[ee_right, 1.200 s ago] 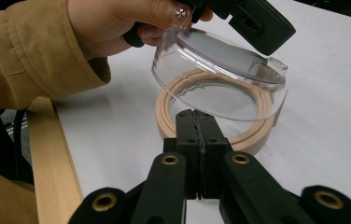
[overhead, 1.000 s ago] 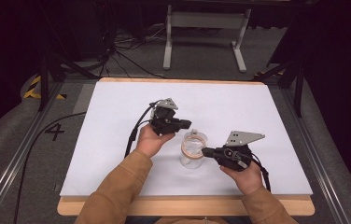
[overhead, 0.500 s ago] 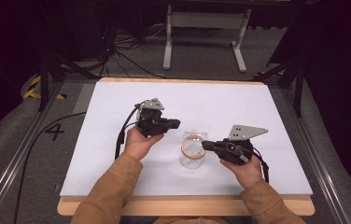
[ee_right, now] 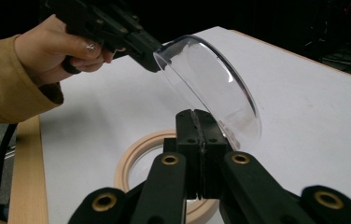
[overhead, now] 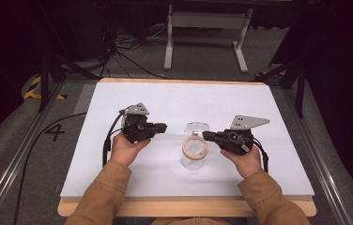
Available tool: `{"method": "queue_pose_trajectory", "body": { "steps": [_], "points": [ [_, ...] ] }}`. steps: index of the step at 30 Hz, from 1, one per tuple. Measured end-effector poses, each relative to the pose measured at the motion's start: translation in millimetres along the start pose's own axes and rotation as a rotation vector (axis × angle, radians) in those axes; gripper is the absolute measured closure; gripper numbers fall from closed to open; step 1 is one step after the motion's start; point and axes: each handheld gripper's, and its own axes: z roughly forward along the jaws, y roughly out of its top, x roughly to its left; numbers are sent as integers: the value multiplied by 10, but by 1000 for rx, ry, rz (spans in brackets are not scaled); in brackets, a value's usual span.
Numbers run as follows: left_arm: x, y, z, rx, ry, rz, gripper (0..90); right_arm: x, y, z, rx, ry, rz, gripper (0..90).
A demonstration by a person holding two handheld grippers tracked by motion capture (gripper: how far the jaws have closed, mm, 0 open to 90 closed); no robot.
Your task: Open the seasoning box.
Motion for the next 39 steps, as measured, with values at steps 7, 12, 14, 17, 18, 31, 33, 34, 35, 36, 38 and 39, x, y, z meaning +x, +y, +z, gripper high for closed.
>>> {"method": "queue_pose_trajectory", "body": {
  "steps": [7, 12, 14, 17, 18, 31, 33, 34, 35, 36, 38, 39],
  "points": [
    [36, -84, -73, 10, 23, -11, 841, -134, -17, 57, -16, -25, 23, 896],
    [67, -124, -93, 15, 29, -19, 836, -214, -47, 93, -11, -71, 40, 896],
    [69, -128, -99, 18, 31, -27, 835, -228, -55, 97, -8, -77, 47, 896],
    [71, -124, -101, 21, 32, -23, 833, -227, -54, 93, -12, -79, 45, 896],
    [72, -124, -99, 20, 32, -20, 831, -221, -51, 89, -11, -83, 43, 896],
    [44, -77, -157, 32, 19, 30, 780, -151, 19, -36, -25, -69, 2, 894],
    [30, -64, -185, 42, 34, 42, 776, -148, 40, -88, -25, -69, -5, 893],
    [29, -59, -198, 39, 31, 42, 772, -149, 49, -116, -24, -72, -9, 891],
    [32, -56, -207, 32, 34, 47, 769, -155, 55, -144, -22, -74, -15, 890],
    [31, -52, -227, 41, 38, 42, 767, -164, 61, -172, -19, -76, -17, 879],
    [48, -53, -243, 41, 50, 49, 758, -193, 67, -233, -9, -92, -24, 847],
    [59, -57, -254, 43, 57, 45, 753, -207, 66, -259, -1, -100, -19, 843]
  ]
}}
